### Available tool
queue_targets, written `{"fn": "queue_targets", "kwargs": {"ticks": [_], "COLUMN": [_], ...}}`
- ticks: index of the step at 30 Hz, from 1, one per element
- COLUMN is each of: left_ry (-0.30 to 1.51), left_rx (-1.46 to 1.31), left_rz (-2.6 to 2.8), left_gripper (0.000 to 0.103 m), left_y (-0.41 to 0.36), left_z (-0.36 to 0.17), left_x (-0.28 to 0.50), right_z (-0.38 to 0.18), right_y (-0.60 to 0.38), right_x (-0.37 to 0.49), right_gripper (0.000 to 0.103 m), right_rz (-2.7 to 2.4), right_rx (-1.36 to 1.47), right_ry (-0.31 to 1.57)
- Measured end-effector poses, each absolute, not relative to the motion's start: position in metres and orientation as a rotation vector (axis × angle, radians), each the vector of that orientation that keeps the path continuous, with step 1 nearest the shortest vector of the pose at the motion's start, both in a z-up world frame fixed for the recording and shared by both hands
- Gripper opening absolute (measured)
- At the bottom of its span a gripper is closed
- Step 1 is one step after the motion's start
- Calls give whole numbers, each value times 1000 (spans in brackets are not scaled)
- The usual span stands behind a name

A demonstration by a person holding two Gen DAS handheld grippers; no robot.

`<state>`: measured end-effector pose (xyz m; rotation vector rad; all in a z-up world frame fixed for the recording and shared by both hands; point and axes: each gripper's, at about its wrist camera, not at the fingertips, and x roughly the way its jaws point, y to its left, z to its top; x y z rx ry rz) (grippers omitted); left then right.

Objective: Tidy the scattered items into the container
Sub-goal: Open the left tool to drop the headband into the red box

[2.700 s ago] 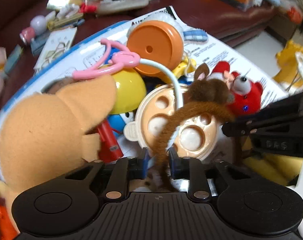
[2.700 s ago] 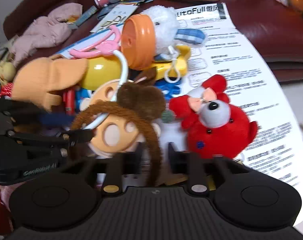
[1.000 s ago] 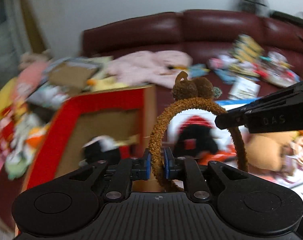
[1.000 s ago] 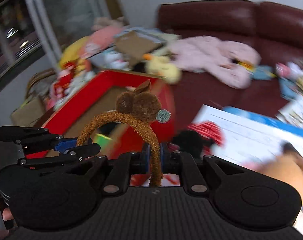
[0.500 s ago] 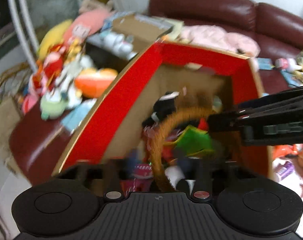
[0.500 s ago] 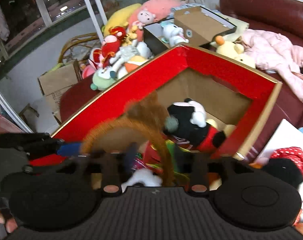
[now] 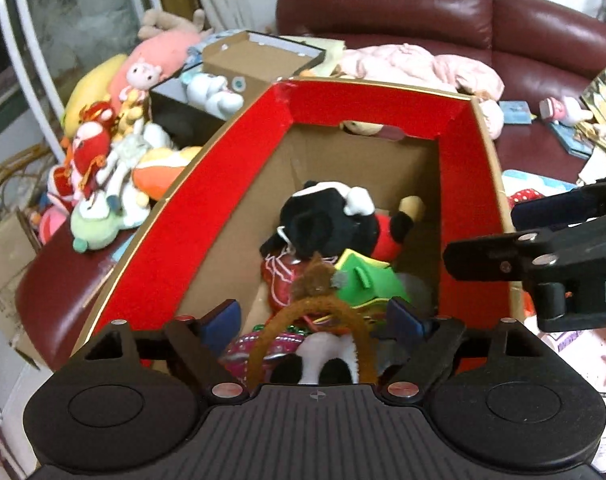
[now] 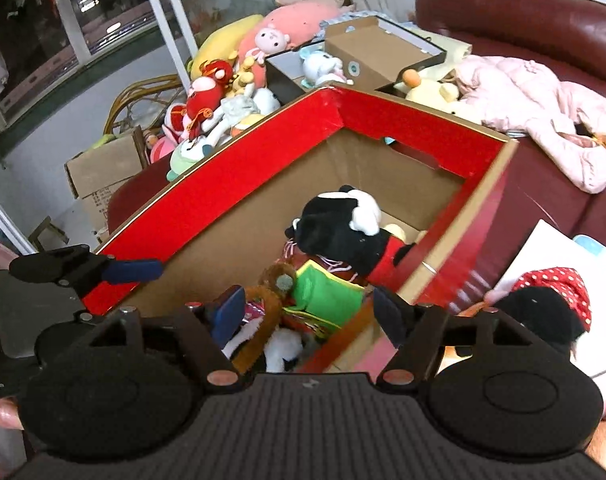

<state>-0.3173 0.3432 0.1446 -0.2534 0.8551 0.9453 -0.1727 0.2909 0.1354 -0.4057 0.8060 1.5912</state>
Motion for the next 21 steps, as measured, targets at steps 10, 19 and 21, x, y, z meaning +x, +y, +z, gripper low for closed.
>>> {"fn": "queue_targets", "kwargs": {"ticks": [10,19,21], "left_ry": [843,841,851], "left_rx": [-174,-89,-72], "left_rz": [867,729,694], "left_gripper": [91,92,92], "left_y": [309,261,249], "left_z": [159,159,155], "left_x": [-277,-219,-205], "right_z": [145,145,143], "right_y": [247,201,193], "right_x": [-136,-90,-79], "right_gripper": [83,84,84], "right_rz": [1525,1415,1388], "right_rx": [-290,-215,-200], "right_ry": [827,847,855]}}
